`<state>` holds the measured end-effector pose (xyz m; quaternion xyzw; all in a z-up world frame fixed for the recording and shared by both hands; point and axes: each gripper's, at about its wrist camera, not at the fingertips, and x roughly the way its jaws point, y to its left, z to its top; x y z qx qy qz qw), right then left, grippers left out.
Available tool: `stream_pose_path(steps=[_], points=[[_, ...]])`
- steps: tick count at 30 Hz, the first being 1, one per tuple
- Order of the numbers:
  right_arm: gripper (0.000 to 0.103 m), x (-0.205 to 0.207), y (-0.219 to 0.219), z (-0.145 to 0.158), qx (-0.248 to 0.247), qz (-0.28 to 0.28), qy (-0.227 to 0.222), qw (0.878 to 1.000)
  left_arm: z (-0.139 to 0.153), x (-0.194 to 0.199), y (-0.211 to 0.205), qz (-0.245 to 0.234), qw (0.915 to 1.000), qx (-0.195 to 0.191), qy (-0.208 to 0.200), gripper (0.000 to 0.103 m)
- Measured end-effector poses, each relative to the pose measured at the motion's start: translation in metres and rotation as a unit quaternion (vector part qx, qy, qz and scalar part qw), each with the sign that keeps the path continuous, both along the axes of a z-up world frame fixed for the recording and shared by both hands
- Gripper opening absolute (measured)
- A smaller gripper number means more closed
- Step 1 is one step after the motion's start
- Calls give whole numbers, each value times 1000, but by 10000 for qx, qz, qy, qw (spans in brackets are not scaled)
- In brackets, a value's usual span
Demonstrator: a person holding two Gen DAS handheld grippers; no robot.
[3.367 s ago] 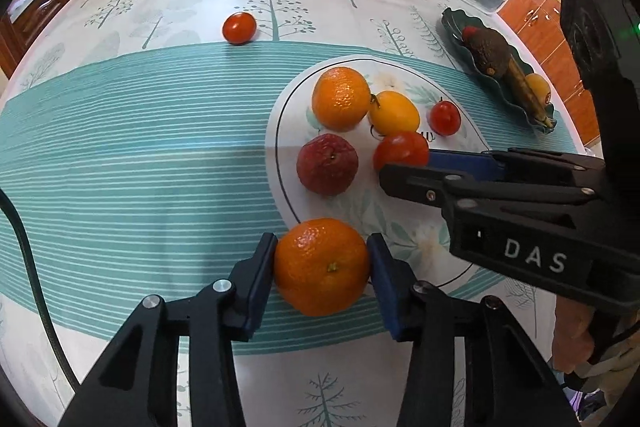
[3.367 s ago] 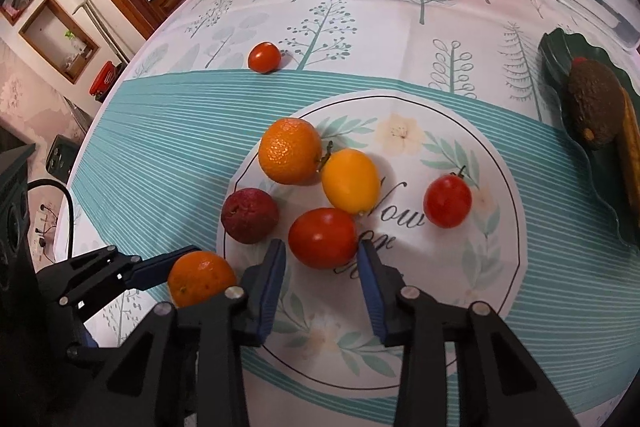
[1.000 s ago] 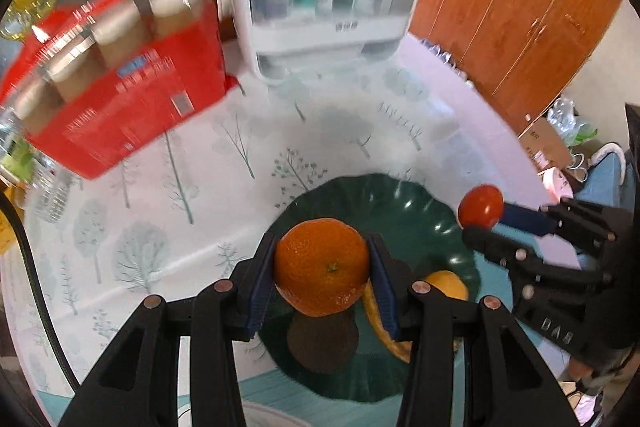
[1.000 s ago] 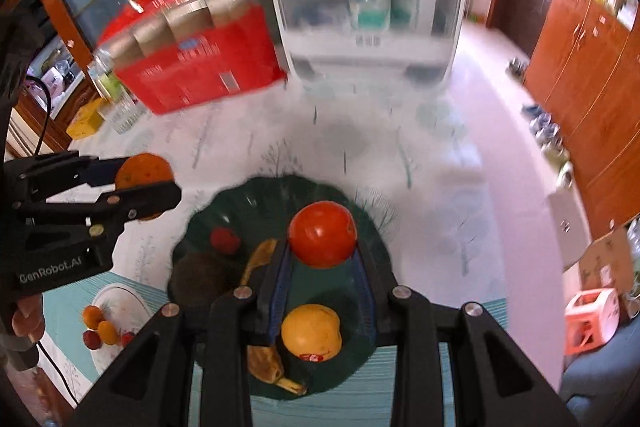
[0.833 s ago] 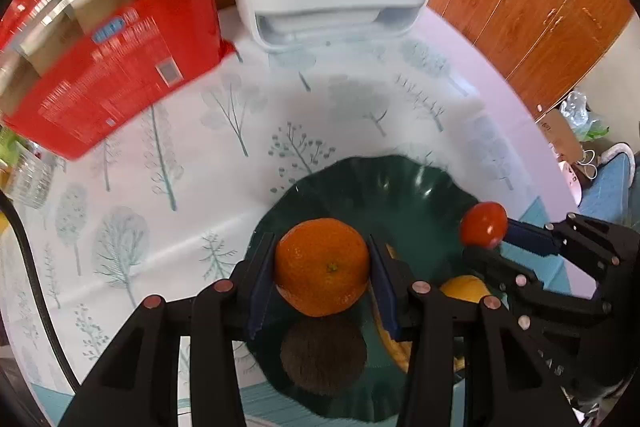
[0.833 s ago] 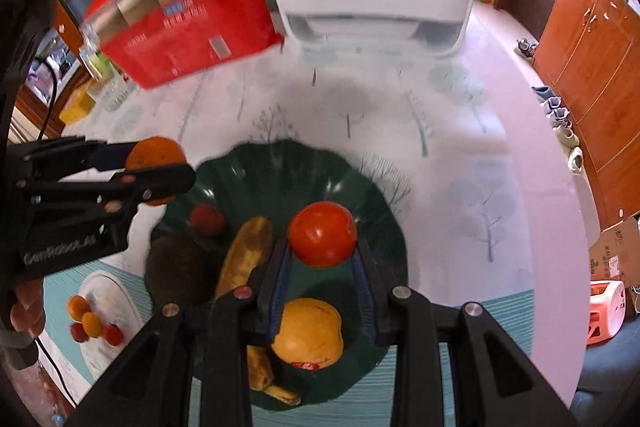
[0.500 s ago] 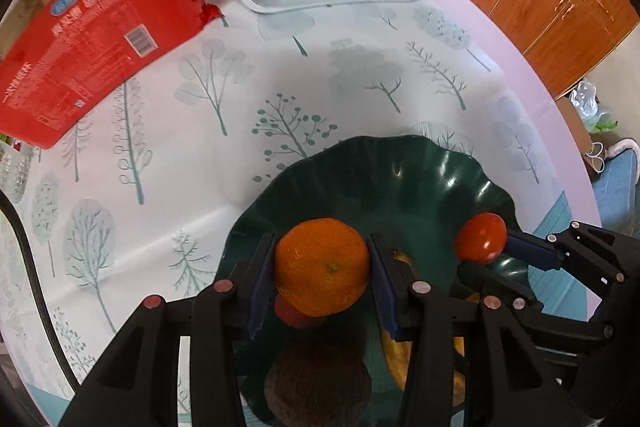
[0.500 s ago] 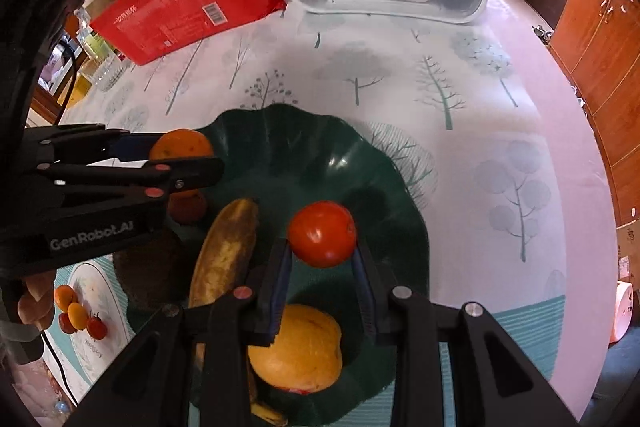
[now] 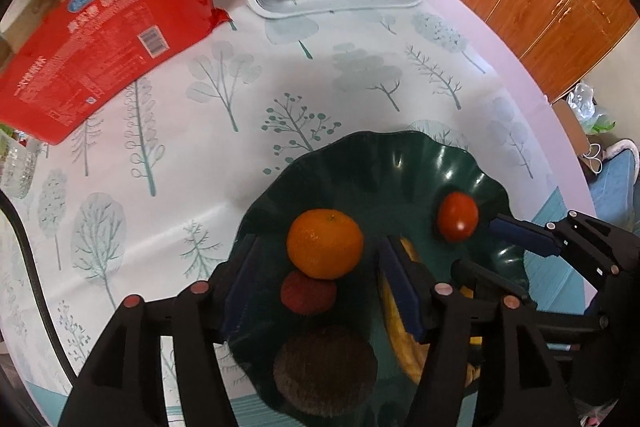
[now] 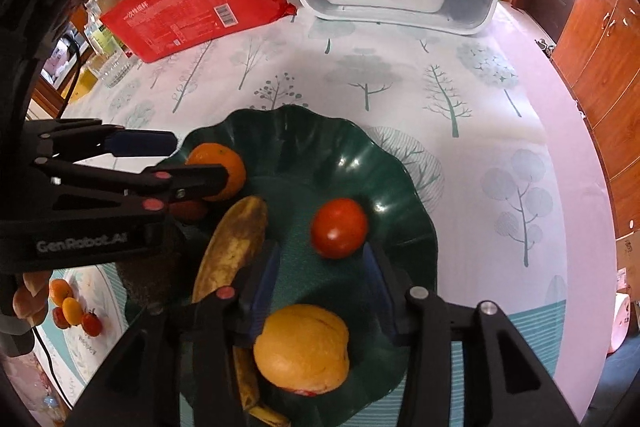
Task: Organize fruits
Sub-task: 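Carry orange and red tomato to the green plate and release both, then move both open tools back toward the white plate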
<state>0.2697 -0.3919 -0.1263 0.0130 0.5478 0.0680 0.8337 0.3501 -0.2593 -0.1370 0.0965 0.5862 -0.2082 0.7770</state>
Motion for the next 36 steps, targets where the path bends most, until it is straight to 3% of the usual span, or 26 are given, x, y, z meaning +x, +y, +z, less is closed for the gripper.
stream_pose_path(steps=[12, 24, 36], points=[[44, -21, 2, 30, 49, -184, -249, 9995, 42, -28, 25, 121, 9996, -122, -228, 64], [44, -58, 15, 82, 100, -290, -597, 9977, 102, -77, 50, 182, 9970, -364, -665, 73], [44, -102, 40, 131, 333, -369, -873, 9949, 161, -131, 107, 502, 9913, -396, -1154, 79]])
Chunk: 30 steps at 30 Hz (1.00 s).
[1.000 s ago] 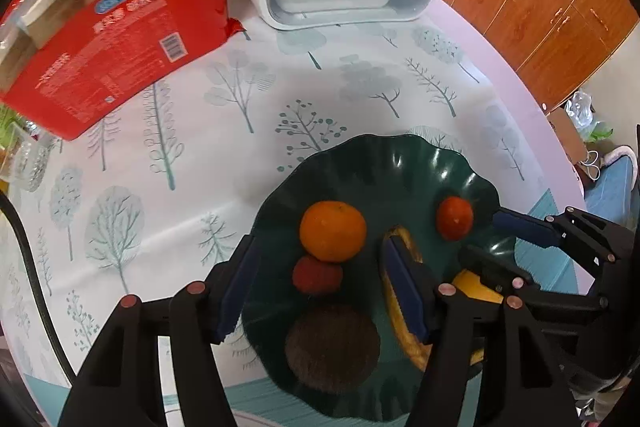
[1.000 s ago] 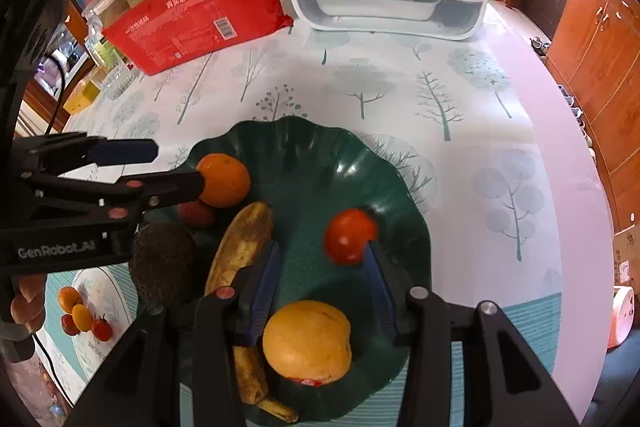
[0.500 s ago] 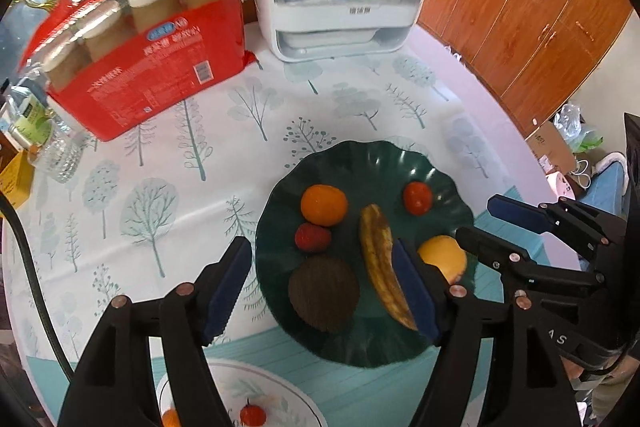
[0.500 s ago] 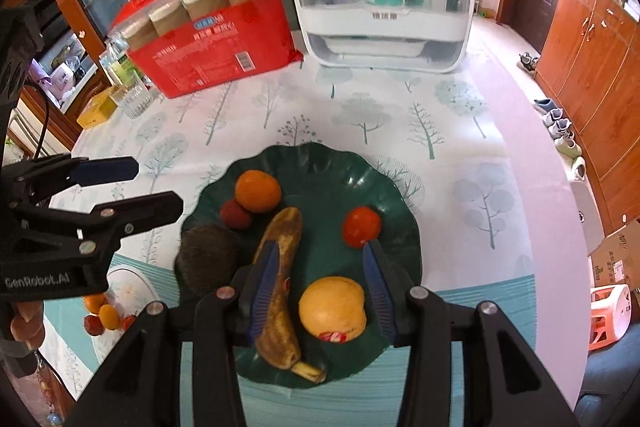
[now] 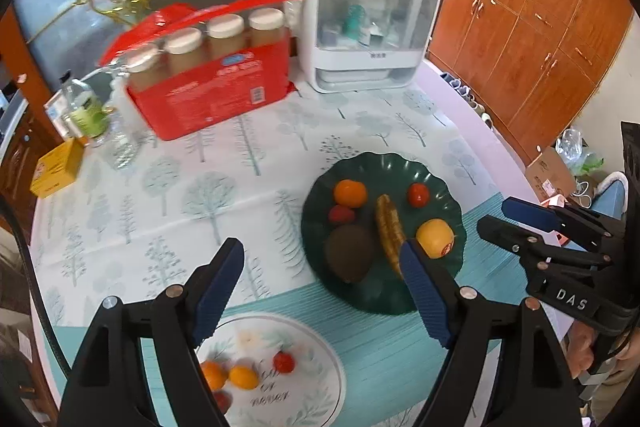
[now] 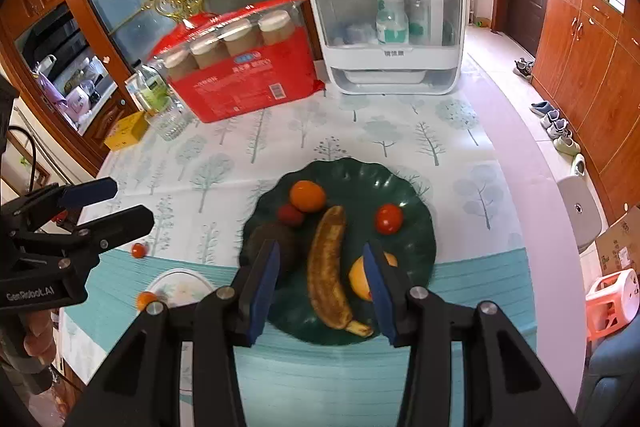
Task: Organize fruits
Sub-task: 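Move both open tools back toward the white plate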
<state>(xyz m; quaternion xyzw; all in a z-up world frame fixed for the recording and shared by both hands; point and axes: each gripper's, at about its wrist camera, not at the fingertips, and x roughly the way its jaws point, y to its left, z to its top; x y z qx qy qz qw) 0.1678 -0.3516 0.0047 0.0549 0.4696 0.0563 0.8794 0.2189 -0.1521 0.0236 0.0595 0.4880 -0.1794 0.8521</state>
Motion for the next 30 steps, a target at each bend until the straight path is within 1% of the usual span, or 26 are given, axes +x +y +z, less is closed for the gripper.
stream_pose_path(steps=[10, 15, 19, 22, 30], points=[[44, -37, 48, 36, -3, 101, -235, 9997, 41, -47, 71, 207, 9990, 67, -385, 82], [44, -52, 88, 43, -93, 254, -285, 9992, 48, -67, 105, 298, 9981, 146, -527, 82], [44, -58, 118, 39, -114, 362, -213, 9991, 48, -80, 132, 367, 9976, 169, -567, 82], [44, -61, 145, 30, -170, 482, -137, 9986, 43, -87, 151, 431, 9972, 175, -582, 82], [44, -61, 203, 6, -322, 723, 69, 9968, 10, -90, 200, 533, 9972, 282, -450, 82]])
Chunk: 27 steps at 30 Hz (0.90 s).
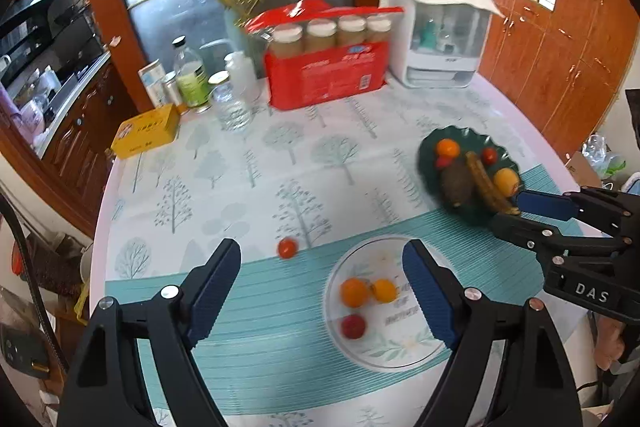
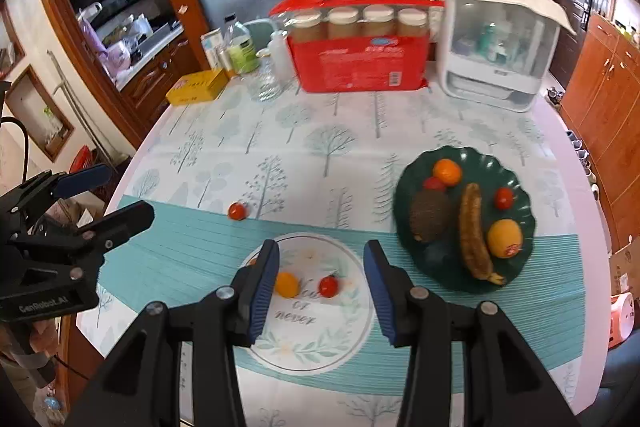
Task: Organize fruits
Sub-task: 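Move both open tools back toward the white plate, then grasp an orange with the right tool while the left tool grasps a red tomato on the cloth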
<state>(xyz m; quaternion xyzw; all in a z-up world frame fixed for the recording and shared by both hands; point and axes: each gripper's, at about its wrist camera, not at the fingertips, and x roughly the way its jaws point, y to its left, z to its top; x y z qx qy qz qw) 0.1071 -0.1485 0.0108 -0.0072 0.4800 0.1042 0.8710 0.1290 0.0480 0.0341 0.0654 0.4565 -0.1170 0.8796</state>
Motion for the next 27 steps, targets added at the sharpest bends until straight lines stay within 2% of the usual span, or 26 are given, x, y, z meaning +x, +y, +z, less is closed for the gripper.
stream_pose_path(steps=[11, 19, 23, 27], points=[[44, 14, 46, -50, -80, 185, 394, 9990, -60, 30, 50, 4, 9987, -13, 501, 82], [44, 31, 72, -108, -165, 545, 961, 9937, -107, 56, 55, -401, 9949, 54, 928, 81], [44, 39, 86, -137, -224, 742, 1221, 9895, -125, 68, 57, -486, 9923, 64, 1140, 76], [44, 47, 95, -154, -345, 862, 1311, 9870, -141, 81, 60, -489, 9904, 1, 1296, 74]])
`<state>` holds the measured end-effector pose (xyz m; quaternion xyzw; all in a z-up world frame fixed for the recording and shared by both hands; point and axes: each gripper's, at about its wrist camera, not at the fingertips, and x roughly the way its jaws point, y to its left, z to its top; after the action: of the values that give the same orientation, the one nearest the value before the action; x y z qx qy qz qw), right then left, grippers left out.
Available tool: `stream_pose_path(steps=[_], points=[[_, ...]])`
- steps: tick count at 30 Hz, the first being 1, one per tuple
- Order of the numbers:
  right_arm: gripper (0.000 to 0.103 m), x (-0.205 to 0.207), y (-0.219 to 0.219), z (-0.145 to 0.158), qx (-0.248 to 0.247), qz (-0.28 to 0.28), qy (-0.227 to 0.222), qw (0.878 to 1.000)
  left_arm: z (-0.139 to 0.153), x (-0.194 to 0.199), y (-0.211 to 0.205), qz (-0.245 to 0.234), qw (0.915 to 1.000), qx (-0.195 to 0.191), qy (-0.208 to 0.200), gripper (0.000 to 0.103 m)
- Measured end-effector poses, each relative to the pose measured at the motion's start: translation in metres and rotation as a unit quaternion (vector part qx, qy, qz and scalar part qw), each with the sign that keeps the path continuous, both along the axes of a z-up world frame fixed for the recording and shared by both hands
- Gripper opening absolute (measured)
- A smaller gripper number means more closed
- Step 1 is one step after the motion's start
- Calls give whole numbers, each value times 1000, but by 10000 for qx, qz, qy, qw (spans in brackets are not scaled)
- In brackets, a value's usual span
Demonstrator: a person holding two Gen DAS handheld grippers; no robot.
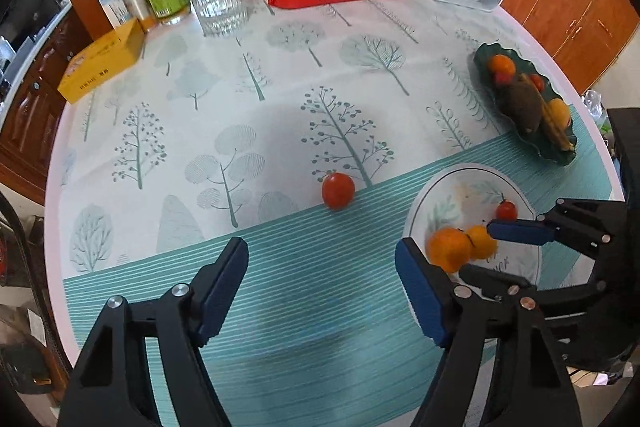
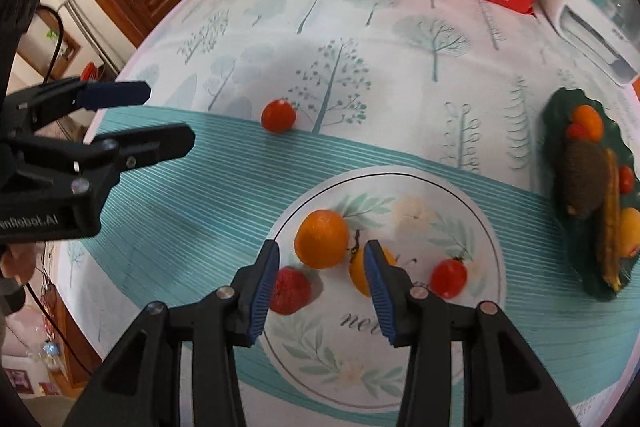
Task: Organize fruits
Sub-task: 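Grasp an orange with the right tool while the left tool grasps a red tomato on the cloth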
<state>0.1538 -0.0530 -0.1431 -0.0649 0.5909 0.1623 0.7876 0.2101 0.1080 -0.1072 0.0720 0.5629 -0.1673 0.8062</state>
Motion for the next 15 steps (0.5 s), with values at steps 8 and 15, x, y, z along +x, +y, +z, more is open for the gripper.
stream_pose_path(steps=[8, 15], points=[[35, 7, 15, -21, -282, 361, 24, 9989, -26, 19, -2, 127, 9996, -122, 219, 71], [34, 8, 8, -15, -100, 360, -119, 9992, -43, 33, -10, 334, 9986, -335, 226, 62]])
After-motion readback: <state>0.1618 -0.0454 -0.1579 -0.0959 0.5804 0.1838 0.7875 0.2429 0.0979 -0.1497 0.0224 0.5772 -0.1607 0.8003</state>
